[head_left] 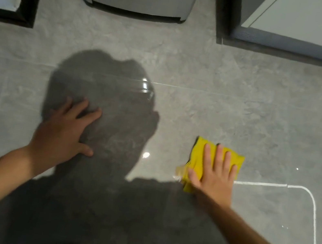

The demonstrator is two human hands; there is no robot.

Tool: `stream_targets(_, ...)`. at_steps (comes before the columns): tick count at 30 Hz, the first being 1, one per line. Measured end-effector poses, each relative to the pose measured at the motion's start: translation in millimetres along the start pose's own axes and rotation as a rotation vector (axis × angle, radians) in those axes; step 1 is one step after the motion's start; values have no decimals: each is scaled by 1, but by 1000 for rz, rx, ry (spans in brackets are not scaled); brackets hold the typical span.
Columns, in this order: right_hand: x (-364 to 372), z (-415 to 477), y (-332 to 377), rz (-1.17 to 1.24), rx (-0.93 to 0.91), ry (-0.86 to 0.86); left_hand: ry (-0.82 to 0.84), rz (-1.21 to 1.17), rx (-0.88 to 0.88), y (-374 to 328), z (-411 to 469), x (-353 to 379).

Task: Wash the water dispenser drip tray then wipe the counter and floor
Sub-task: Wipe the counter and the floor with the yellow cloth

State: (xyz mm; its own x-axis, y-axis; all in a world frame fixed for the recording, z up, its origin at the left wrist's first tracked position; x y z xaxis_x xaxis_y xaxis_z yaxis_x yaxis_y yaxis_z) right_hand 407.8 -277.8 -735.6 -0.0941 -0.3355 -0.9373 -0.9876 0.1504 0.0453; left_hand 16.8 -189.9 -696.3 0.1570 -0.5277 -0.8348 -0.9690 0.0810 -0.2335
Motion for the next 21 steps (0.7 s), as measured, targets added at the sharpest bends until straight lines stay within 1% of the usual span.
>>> stream_targets(3, -32, 85, -11, 83, 149, -10, 2, -4, 7, 1, 2, 3)
stream_targets(6, -60, 174, 12, 114, 204, -50, 33, -3, 0, 0, 4, 3)
stream_targets(8, -73, 220, 50, 109, 176, -45, 45, 2, 7, 0, 5, 2)
stream_targets(9, -76, 236, 77, 94, 133, -34, 51, 7, 11, 1, 5, 2)
stream_targets(11, -74, 244, 148, 51, -31, -16, 53, 4, 20, 3, 5, 1)
stream_targets(13, -67, 223, 216, 26, -239, -45, 43, 1, 39, 4, 4, -1)
stream_targets(14, -62, 205, 240, 18, -322, -67, 41, 8, 54, 5, 3, -3)
stream_targets(16, -46, 158, 258, -27, -457, -79, 19, 5, 89, 11, 0, -7)
stream_targets(18, -22, 102, 242, -59, -582, -77, -17, -36, 96, 19, -6, -12)
stream_targets(19, -10, 70, 222, -49, -612, -78, -38, -69, 82, 24, -10, -14)
stream_targets(21, 6, 8, 170, -17, -595, -84, -84, -106, 47, 35, -22, -14)
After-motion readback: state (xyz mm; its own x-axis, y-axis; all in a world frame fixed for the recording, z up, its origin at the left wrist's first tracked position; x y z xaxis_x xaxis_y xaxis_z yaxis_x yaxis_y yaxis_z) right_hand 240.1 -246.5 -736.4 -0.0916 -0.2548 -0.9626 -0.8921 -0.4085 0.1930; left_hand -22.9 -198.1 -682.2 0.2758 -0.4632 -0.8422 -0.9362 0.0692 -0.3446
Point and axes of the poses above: each hand's wrist, its own z-axis towards the middle knuckle, its own x-axis out of the palm, y = z × x, the point moved 6 cm from there along z, towards the middle knuckle, and after that the axes turned 2 degrees about x, right-handed, at the moved point
